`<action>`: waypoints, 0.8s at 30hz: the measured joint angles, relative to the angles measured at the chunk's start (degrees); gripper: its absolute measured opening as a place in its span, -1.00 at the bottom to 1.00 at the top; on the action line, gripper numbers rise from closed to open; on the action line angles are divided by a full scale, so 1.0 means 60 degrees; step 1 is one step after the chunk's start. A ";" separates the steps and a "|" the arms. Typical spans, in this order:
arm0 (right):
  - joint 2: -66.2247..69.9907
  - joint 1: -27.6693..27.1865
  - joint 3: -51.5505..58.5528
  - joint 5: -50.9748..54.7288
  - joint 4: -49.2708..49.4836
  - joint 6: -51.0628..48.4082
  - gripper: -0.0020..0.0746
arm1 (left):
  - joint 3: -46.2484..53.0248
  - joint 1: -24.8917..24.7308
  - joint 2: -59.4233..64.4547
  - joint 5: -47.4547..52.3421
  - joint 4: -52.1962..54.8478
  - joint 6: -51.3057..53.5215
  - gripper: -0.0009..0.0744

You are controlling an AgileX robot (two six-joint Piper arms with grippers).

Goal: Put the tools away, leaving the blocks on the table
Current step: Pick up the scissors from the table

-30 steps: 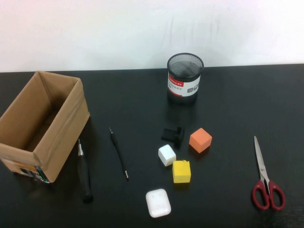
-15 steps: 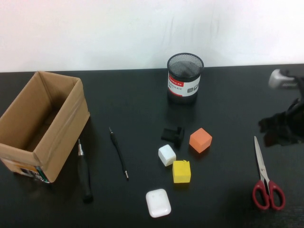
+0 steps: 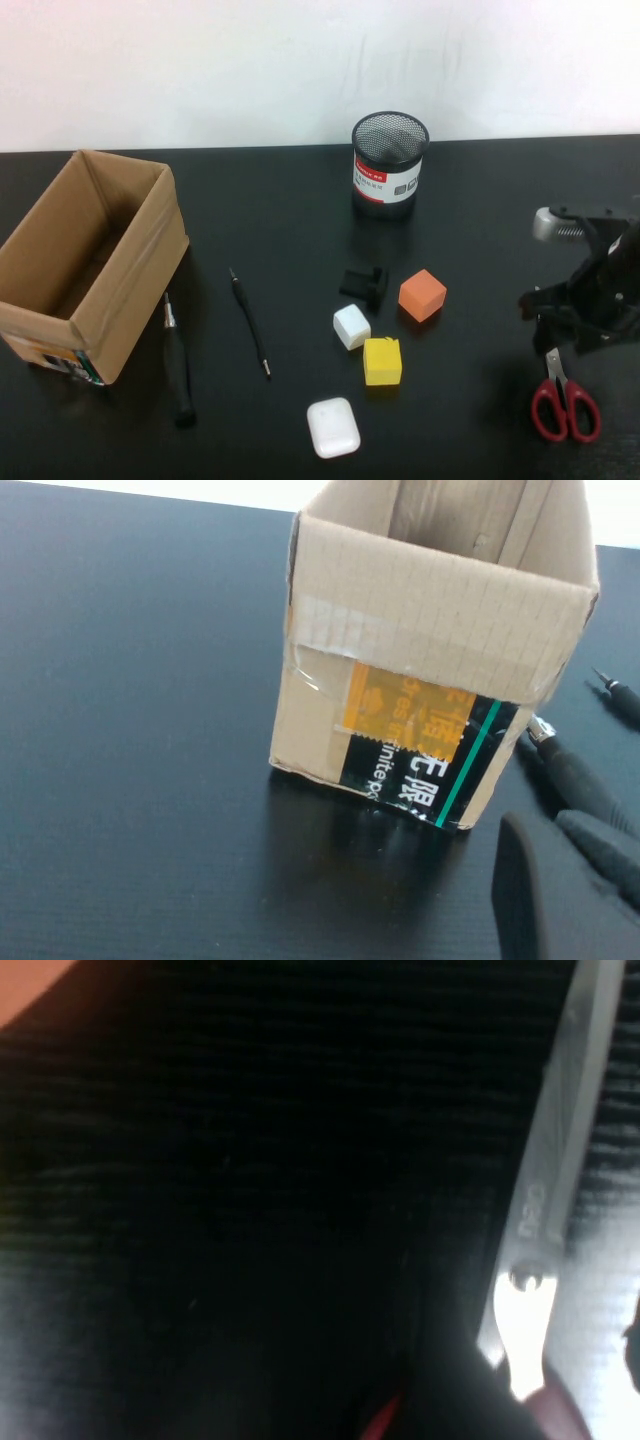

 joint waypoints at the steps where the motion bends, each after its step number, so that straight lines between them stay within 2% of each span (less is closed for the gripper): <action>1: 0.0081 0.0000 0.0000 -0.0047 -0.0045 0.0023 -0.09 | 0.0000 0.0000 0.0000 0.0000 0.0000 0.0000 -0.98; 7: 0.0466 0.0114 -0.0100 -0.0148 -0.1171 0.0834 -0.10 | 0.0000 0.0000 0.0000 0.0000 0.0000 0.0000 -0.98; 11: 0.0655 0.0634 -0.0277 0.0000 -0.2589 0.1881 -0.10 | 0.0000 0.0000 0.0000 0.0000 0.0000 0.0000 -0.98; 15: 0.0822 0.1174 -0.0323 0.0121 -0.3232 0.2357 -0.15 | 0.0000 0.0000 0.0000 0.0000 0.0000 0.0000 -0.99; 18: 0.0984 0.1371 -0.0323 0.0190 -0.3159 0.2402 -0.38 | 0.0000 0.0000 0.0000 0.0000 0.0000 0.0000 -0.98; 22: 0.1050 0.1397 -0.0456 0.0517 -0.3159 0.2211 -0.97 | 0.0000 0.0000 0.0000 0.0000 0.0000 0.0000 -0.98; 24: 0.1050 0.1397 -0.0655 0.0775 -0.3159 0.2033 -0.97 | 0.0000 0.0000 0.0000 0.0000 0.0000 0.0000 -0.98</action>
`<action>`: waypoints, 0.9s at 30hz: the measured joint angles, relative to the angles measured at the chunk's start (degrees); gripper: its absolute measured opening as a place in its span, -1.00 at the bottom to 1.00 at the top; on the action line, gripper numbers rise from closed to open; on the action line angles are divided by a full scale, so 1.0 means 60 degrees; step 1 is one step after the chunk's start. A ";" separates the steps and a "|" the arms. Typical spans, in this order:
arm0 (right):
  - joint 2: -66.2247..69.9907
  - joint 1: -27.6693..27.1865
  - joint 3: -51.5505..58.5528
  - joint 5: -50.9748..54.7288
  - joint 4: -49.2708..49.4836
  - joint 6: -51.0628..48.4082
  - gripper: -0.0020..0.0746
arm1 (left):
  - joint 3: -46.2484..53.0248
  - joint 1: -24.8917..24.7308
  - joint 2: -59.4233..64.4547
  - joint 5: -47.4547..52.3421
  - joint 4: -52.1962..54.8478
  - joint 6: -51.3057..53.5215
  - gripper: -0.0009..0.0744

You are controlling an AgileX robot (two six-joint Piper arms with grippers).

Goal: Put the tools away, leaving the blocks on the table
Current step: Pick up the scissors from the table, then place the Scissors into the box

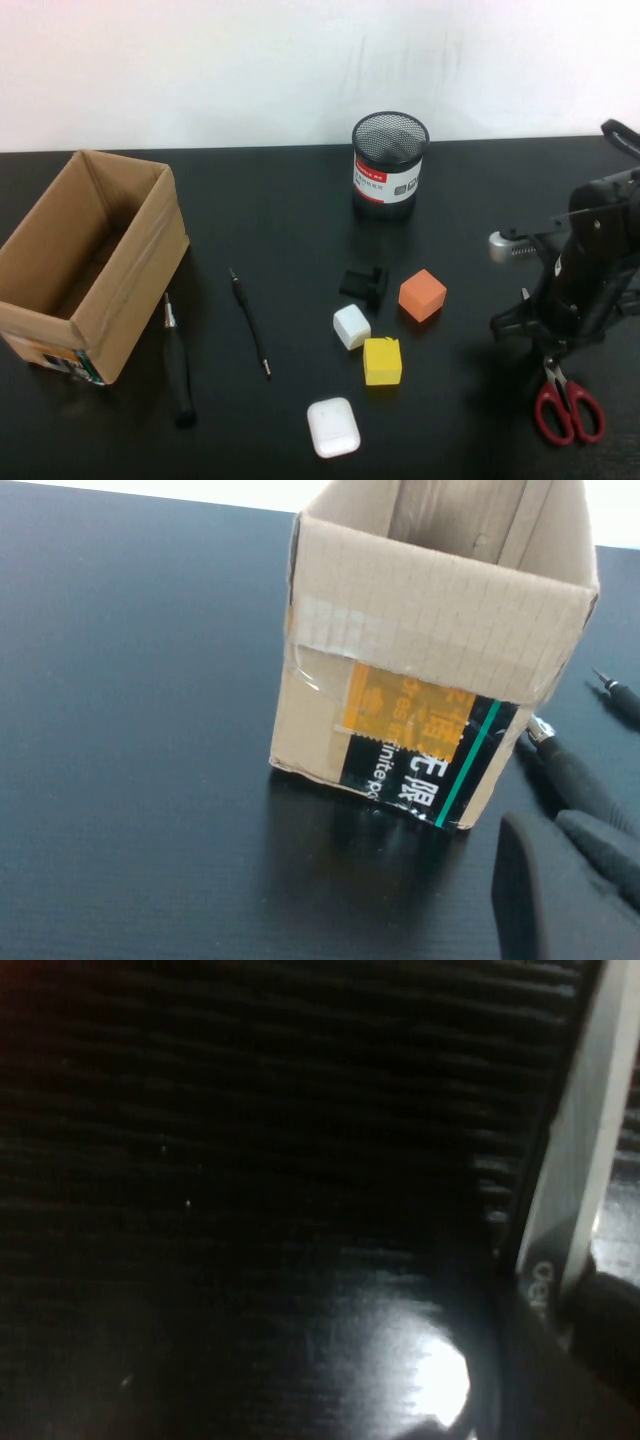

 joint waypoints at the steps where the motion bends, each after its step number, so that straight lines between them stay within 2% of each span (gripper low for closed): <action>1: 0.0000 0.0000 -0.0155 0.0128 0.0042 -0.0089 -0.97 | 0.0000 0.0000 0.0000 0.0000 0.0000 0.0000 -0.98; 7: -0.0562 0.0000 -0.1255 0.0384 0.1450 -0.0868 -0.97 | 0.0000 0.0000 0.0000 0.0000 0.0000 0.0000 -0.98; 12: -0.1309 0.0000 -0.2551 0.0534 0.3247 -0.2243 -0.97 | 0.0000 0.0000 0.0000 0.0000 0.0000 0.0000 -0.98; 16: -0.1461 0.0015 -0.3432 0.0565 0.6164 -0.3979 -0.97 | 0.0000 0.0000 0.0000 0.0000 0.0000 0.0000 -0.98; 20: -0.1279 0.0052 -0.3559 0.0500 0.9787 -0.6086 -0.97 | 0.0000 0.0000 0.0000 0.0000 0.0000 0.0000 -0.98; 27: -0.0510 0.0977 -0.3559 0.0171 1.4687 -0.9184 -0.96 | 0.0000 0.0000 0.0000 0.0000 0.0000 0.0000 -0.98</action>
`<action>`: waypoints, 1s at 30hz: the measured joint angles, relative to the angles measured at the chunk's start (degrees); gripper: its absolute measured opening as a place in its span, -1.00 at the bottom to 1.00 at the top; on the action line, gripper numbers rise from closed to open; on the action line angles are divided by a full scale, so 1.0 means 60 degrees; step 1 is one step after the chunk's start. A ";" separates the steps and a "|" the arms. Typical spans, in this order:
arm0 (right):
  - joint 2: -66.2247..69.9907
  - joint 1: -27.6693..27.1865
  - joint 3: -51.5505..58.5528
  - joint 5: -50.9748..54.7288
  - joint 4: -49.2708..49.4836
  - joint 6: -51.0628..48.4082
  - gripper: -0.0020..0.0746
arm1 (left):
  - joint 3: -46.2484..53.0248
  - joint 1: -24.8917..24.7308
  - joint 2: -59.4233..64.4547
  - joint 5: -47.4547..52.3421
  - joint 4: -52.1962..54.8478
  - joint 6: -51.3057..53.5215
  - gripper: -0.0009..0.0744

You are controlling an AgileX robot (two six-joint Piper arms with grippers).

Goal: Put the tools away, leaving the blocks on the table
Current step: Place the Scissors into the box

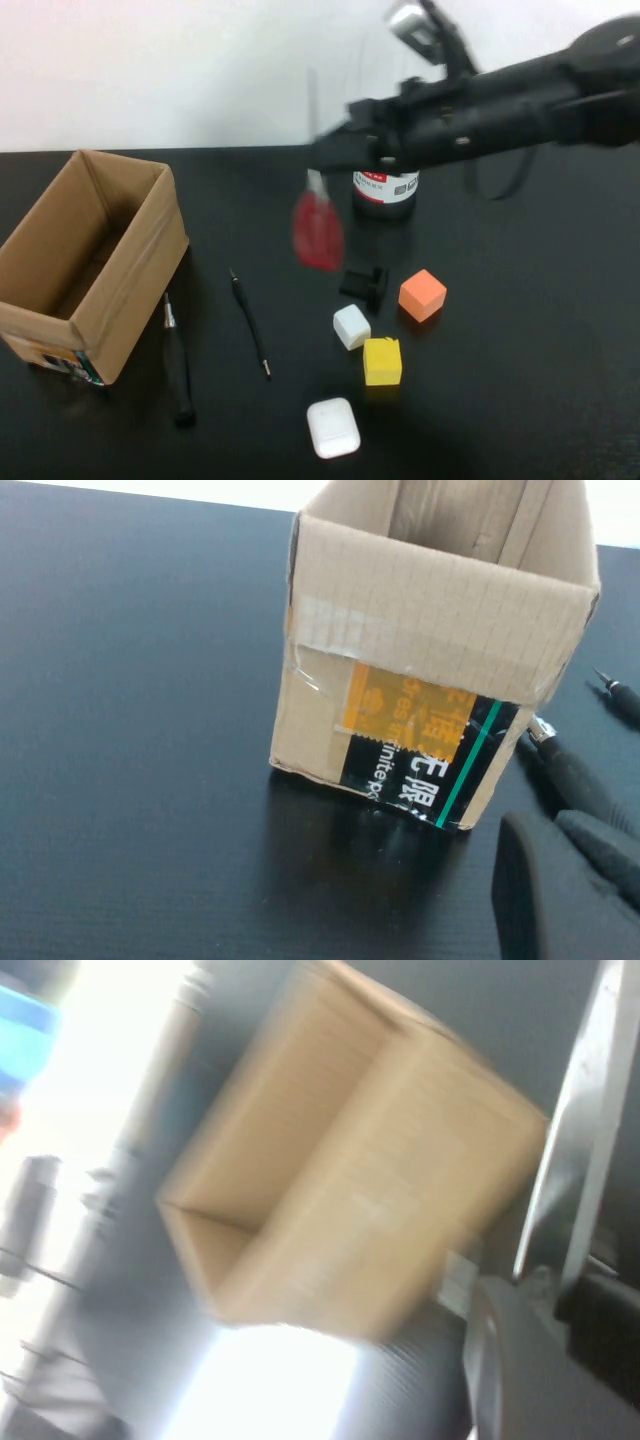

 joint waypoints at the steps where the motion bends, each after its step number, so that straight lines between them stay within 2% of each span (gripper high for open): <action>1: 0.0087 0.0173 -0.0020 -0.0158 0.0481 -0.0400 -0.96 | 0.0000 0.0000 0.0000 0.0000 0.0000 0.0000 -0.99; 6: 0.0973 0.1307 -0.0942 -0.0947 0.2153 -0.1529 -0.96 | 0.0000 0.0000 0.0000 0.0000 0.0000 0.0000 -0.98; 15: 0.3522 0.2669 -0.4490 -0.1102 0.2341 -0.0728 -0.96 | 0.0000 0.0000 0.0000 0.0000 0.0000 0.0000 -0.98; 21: 0.4998 0.3028 -0.6539 -0.1149 0.2341 -0.0405 -0.96 | 0.0000 0.0000 0.0000 -0.0014 0.0000 0.0000 -0.98; 25: 0.5367 0.3019 -0.6893 -0.1149 0.2341 -0.0345 -0.93 | 0.0000 0.0000 0.0000 -0.0014 0.0000 0.0000 -0.98; 27: 0.5373 0.3019 -0.6893 -0.1226 0.2077 -0.0345 -0.81 | 0.0000 0.0000 0.0000 -0.0014 0.0000 0.0000 -0.98; 30: 0.5373 0.3019 -0.6893 -0.1243 0.1959 -0.0364 -0.43 | 0.0000 0.0000 0.0000 -0.0014 0.0000 0.0000 -0.98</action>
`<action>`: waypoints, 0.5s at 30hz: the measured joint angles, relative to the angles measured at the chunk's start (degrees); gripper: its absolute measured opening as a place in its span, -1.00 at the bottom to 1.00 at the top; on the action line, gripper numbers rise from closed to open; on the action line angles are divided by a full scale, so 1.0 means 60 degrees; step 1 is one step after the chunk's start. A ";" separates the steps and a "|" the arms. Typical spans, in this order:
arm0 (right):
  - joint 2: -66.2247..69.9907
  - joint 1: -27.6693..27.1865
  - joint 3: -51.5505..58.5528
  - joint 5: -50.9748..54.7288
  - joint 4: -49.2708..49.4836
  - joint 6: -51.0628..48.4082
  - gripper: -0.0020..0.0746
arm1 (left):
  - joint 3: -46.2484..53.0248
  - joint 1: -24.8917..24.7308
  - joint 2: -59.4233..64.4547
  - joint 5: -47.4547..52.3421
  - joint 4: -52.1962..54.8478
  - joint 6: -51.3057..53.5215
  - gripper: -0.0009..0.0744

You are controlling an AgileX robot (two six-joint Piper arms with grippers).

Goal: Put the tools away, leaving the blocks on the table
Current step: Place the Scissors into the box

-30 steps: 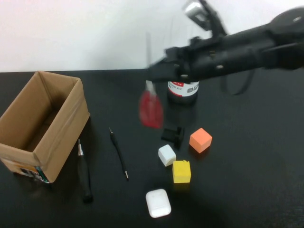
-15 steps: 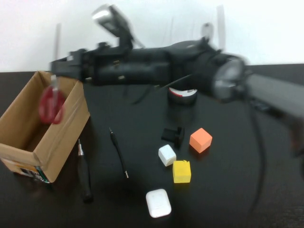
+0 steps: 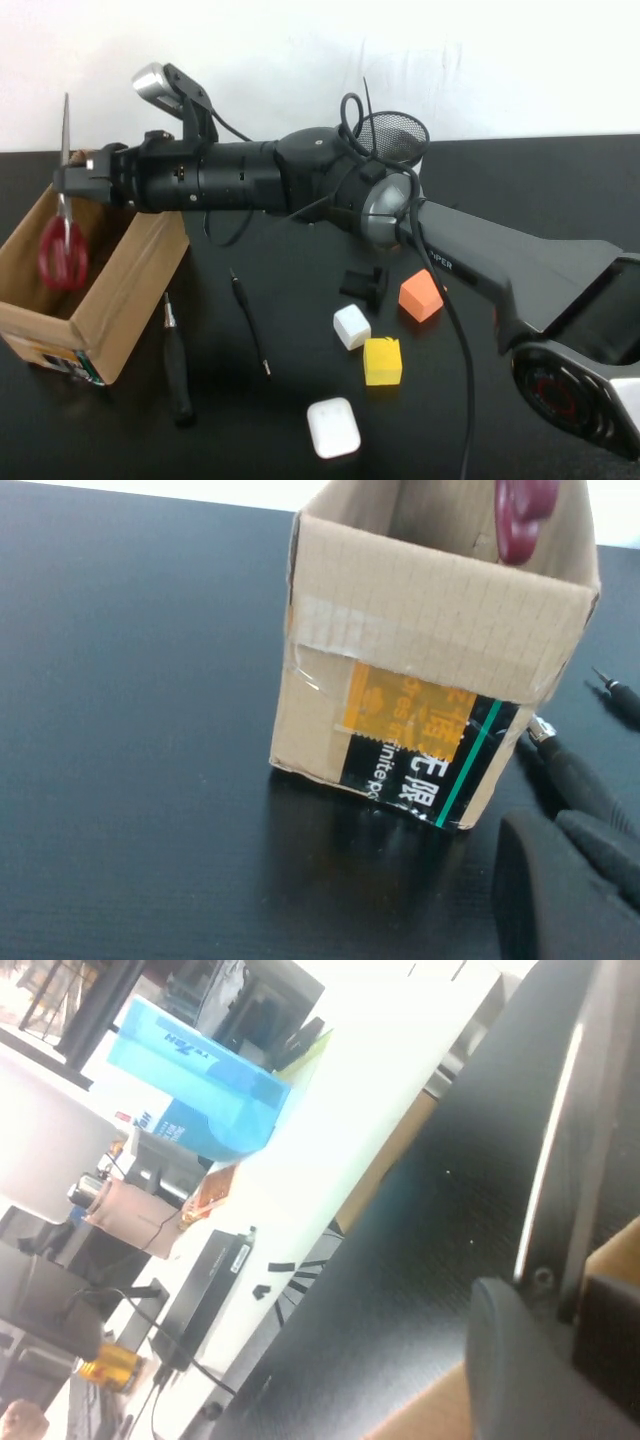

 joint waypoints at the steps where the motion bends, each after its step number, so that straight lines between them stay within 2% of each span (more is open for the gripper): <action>1: 0.0000 0.0000 0.0000 0.0000 -0.0056 -0.0094 -0.33 | 0.0000 0.0000 0.0000 0.0000 0.0000 0.0000 -0.98; 3: 0.0000 0.0000 0.0000 0.0000 -0.0439 -0.0344 -0.21 | 0.0000 0.0000 0.0000 0.0000 0.0000 0.0000 -0.98; 10: -0.0287 -0.0083 0.0000 0.0300 -0.1227 -0.1480 -0.24 | 0.0000 0.0000 0.0000 0.0000 0.0000 0.0000 -0.99; 13: -0.0828 -0.0250 0.0000 0.0733 -0.2497 -0.1665 -0.40 | 0.0000 0.0000 0.0000 0.0000 0.0000 0.0000 -0.98; 15: -0.1402 -0.0421 0.0000 0.0892 -0.4060 -0.1259 -0.58 | 0.0000 0.0000 0.0000 0.0000 0.0000 0.0000 -0.98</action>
